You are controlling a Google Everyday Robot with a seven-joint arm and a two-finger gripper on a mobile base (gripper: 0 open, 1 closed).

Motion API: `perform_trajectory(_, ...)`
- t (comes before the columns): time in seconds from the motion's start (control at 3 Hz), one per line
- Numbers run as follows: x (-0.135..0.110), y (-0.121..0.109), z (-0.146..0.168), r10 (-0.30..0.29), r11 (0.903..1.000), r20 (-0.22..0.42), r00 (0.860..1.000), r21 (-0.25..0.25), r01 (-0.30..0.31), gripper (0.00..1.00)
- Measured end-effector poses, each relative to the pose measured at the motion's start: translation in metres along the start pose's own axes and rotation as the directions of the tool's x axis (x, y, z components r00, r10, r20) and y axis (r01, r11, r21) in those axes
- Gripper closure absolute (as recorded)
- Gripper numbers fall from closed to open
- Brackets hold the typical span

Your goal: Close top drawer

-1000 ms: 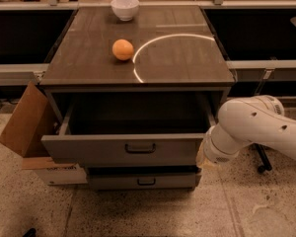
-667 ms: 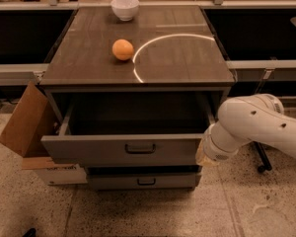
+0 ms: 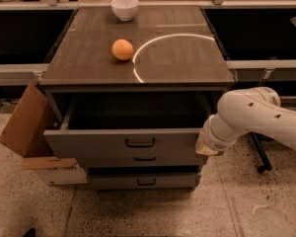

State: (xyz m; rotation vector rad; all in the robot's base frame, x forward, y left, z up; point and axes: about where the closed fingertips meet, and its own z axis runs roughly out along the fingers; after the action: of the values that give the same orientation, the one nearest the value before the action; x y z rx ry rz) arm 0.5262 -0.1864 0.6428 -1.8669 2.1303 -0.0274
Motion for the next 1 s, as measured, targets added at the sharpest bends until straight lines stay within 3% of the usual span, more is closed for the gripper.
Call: perform_trajectory(1.0, 0.001, -0.054, 0.02, 0.035, 0.9983, 0.009, 0.999, 0.047, -0.036, 1.0)
